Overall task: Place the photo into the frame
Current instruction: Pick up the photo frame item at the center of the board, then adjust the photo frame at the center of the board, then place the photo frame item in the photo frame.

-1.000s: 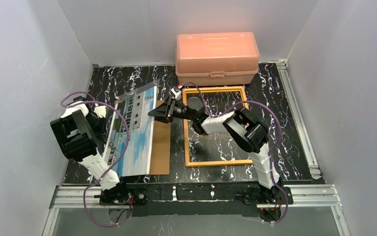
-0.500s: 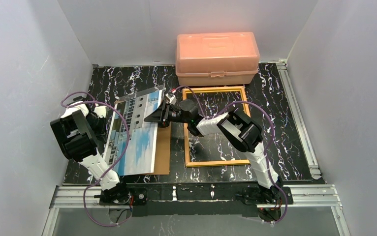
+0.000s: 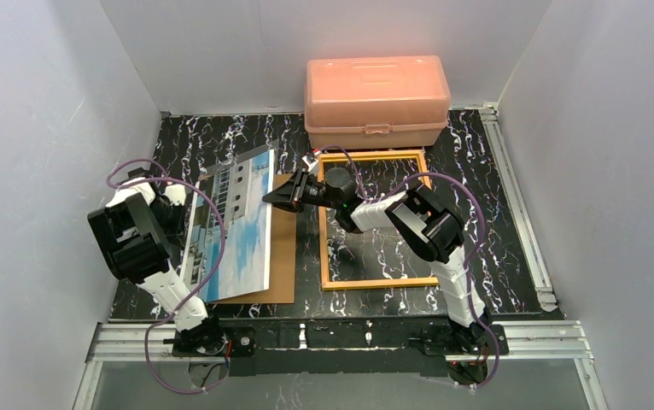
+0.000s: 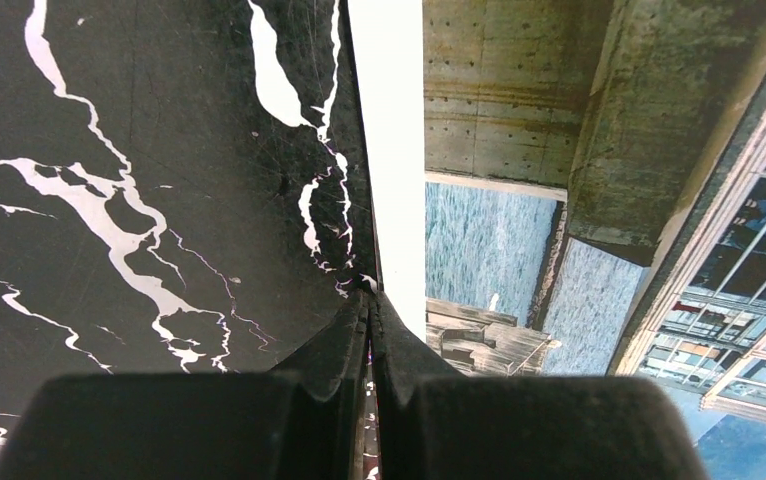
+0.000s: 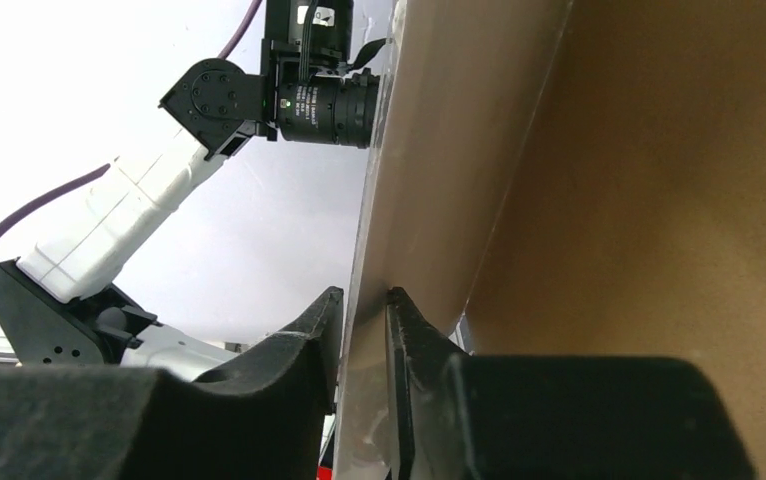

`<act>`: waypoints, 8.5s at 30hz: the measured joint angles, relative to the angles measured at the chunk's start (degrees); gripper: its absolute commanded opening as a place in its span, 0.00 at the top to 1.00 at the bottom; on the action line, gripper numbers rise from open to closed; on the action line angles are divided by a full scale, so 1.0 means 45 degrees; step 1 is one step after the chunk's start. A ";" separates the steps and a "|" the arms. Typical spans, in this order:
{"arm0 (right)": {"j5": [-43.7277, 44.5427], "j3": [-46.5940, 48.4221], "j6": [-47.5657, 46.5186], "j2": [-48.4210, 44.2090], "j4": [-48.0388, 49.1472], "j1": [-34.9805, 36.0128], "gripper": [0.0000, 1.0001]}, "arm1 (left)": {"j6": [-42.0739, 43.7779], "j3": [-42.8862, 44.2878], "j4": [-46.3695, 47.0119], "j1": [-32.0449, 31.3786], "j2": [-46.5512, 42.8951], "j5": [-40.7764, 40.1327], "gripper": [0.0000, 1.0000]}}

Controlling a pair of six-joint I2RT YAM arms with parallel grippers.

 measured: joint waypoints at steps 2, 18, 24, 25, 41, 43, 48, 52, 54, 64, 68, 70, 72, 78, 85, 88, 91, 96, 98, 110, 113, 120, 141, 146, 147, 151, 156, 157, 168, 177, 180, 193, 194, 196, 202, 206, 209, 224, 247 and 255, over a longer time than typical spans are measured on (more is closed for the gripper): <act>0.0039 0.0000 0.0078 0.0000 0.0024 0.0005 0.74 | 0.0049 -0.0073 0.0063 -0.0005 -0.0053 -0.0005 1.00; 0.0083 0.0000 0.1005 0.0000 0.0942 0.0000 0.83 | 0.0350 -0.0170 0.0092 -0.0044 -0.0189 -0.0010 0.99; 0.0073 -0.0024 0.1141 -0.0053 0.1083 -0.0068 0.85 | 0.0379 -0.0126 -0.0005 -0.0068 -0.0189 -0.0087 0.99; 0.0073 -0.0068 0.1141 -0.0097 0.1078 -0.0097 0.85 | 0.0379 -0.0121 -0.0029 -0.0068 -0.0189 -0.0092 0.99; -0.0738 0.0194 -0.3959 -0.4294 -0.6528 -0.1919 0.94 | 0.0330 0.0044 -0.0534 -0.0068 -0.0039 -0.0117 0.94; -0.0787 0.0228 -0.4867 -0.4915 -0.8077 -0.2244 0.96 | 0.0306 0.0141 -0.0748 -0.0068 -0.0039 -0.0019 0.89; -0.0772 0.0408 -0.6951 -0.6518 -1.1895 -0.3215 0.99 | 0.0049 0.0981 -0.1690 -0.0175 -0.0068 0.0500 0.62; -0.0486 0.1195 -0.8514 -0.7757 -1.4770 -0.4012 0.99 | -0.0257 0.1957 -0.2467 -0.0476 -0.0486 0.0787 0.45; -0.0306 0.1574 -0.9122 -0.8315 -1.5747 -0.4308 0.99 | -0.0413 0.2526 -0.2939 -0.0699 -0.0894 0.0971 0.43; 0.0272 0.3711 -1.1094 -1.0316 -1.9550 -0.6159 0.99 | -0.1987 0.3706 -0.4041 -0.5605 -0.2312 0.1549 0.27; 0.1307 0.4828 -1.1477 -1.0744 -2.0769 -0.6863 0.99 | -0.3007 0.4337 -0.4027 -0.7980 -0.1564 0.1826 0.21; 0.2059 0.5362 -1.1633 -1.1040 -2.1459 -0.7101 0.99 | -0.3585 0.4765 -0.3852 -0.9097 -0.0845 0.1865 0.20; 0.2929 0.6018 -1.1764 -1.1302 -2.2212 -0.7213 0.99 | -0.4012 0.5071 -0.3575 -0.9933 -0.0087 0.1851 0.19; 0.4857 0.7023 -1.2148 -1.2114 -2.3698 -0.7218 0.99 | -0.5168 0.5824 -0.2589 -1.2337 0.2283 0.1462 0.18; 0.5367 0.7082 -1.2332 -1.2400 -2.4703 -0.7218 0.99 | -0.6033 0.6528 -0.1739 -1.3512 0.3740 0.1316 0.24; 0.5343 0.7082 -1.2361 -1.2347 -2.4868 -0.7218 0.99 | -0.6149 0.6538 -0.1540 -1.3673 0.3949 0.1263 0.34; 0.5251 0.7082 -1.2361 -1.2322 -2.4897 -0.7218 0.99 | -0.6096 0.6426 -0.1200 -1.3799 0.4031 0.1035 0.48; 0.4891 0.6907 -1.2327 -1.2327 -2.4805 -0.7218 0.99 | -0.5901 0.5882 -0.0568 -1.3843 0.3900 0.0607 0.69; 0.4707 0.6737 -1.2298 -1.2327 -2.4757 -0.7218 0.99 | -0.6028 0.5547 -0.0345 -1.3833 0.3677 0.0573 0.71; 0.3531 0.5586 -1.1774 -1.2332 -2.3843 -0.7218 0.99 | -0.6154 0.2914 0.0928 -1.3916 0.1991 -0.0554 0.84; 0.3240 0.5251 -1.1647 -1.2342 -2.3537 -0.7218 0.99 | -0.6543 0.2642 0.1020 -1.3760 0.1797 -0.0670 0.87; 0.2589 0.4575 -1.1264 -1.2420 -2.2702 -0.7218 0.99 | -0.7611 0.2331 0.0753 -1.2356 0.1632 -0.0529 0.88; 0.0894 0.3429 -1.0312 -1.1817 -2.0342 -0.7218 0.99 | -1.0035 0.0627 0.1535 -1.0768 0.0515 0.0908 0.55; 0.0272 0.3347 -0.9976 -1.1502 -1.9802 -0.7213 0.99 | -0.9758 0.0534 0.1064 -1.0350 0.0131 0.1525 0.32; 0.0141 0.3347 -0.9913 -1.1434 -1.9681 -0.7213 0.99 | -0.9617 0.0534 0.0937 -1.0268 -0.0049 0.1695 0.31; -0.0525 0.3347 -0.9578 -1.1259 -1.9205 -0.7213 0.99 | -0.8786 0.0835 0.0019 -0.9593 -0.1083 0.3055 0.27; -0.1564 0.3347 -0.9078 -1.1264 -1.8302 -0.7213 0.99 | -0.7266 0.1933 -0.0835 -0.7611 -0.2948 0.6324 0.21; -0.1778 0.3342 -0.8952 -1.1264 -1.8044 -0.7208 0.99 | -0.6868 0.2516 -0.1185 -0.7252 -0.3211 0.6698 0.17; -0.4507 0.1156 -0.4726 -1.1434 -1.0938 -0.6897 0.99 | -0.5071 0.7771 -0.4964 -0.4386 -0.2132 1.1764 0.02; -0.5275 0.0714 -0.1826 -1.1312 -0.6261 -0.6815 0.99 | -0.4075 0.9466 -0.7436 -0.2914 -0.1098 1.5125 0.02; -0.5338 0.0350 -0.1253 -1.1288 -0.5304 -0.6747 0.99 | -0.4231 0.9466 -0.7514 -0.3002 -0.1311 1.6028 0.02; -0.5236 -0.0695 -0.0593 -1.1118 -0.4337 -0.6635 0.99 | -0.5450 0.9262 -0.6674 -0.3026 -0.2244 1.7029 0.42; -0.5197 -0.0806 -0.0593 -1.1118 -0.4328 -0.6620 0.99 | -0.5629 0.9214 -0.6479 -0.3031 -0.2341 1.7058 0.43; -0.5149 -0.0894 -0.0617 -1.1103 -0.4347 -0.6533 0.99 | -0.6013 0.9122 -0.6076 -0.3079 -0.2516 1.7121 0.46; -0.5042 -0.0991 -0.0903 -1.1103 -0.4517 -0.6343 0.99 | -0.6567 0.8961 -0.5387 -0.3211 -0.2560 1.7170 0.69; -0.4891 -0.0991 -0.1443 -1.1132 -0.5124 -0.6329 0.99 | -0.6693 0.8772 -0.5217 -0.3230 -0.2560 1.7199 0.79; -0.4682 -0.0996 -0.2030 -1.1196 -0.5882 -0.6329 0.96 | -0.6732 0.8714 -0.5110 -0.3230 -0.2560 1.7189 0.88; -0.4012 -0.1787 -0.2579 -1.1502 -0.6747 -0.6008 0.63 | -0.7145 0.8476 -0.4731 -0.3337 -0.2560 1.7209 1.00; -0.2584 -0.2302 -0.4056 -1.1871 -0.9122 -0.5090 0.99 | -0.9777 0.5969 -0.1457 -0.4041 -0.3463 1.5659 0.02; -0.2297 -0.3983 -0.5241 -1.3784 -1.1540 -0.5105 0.99 | -0.8082 0.5396 -0.2701 -0.4138 -0.3264 1.2259 0.01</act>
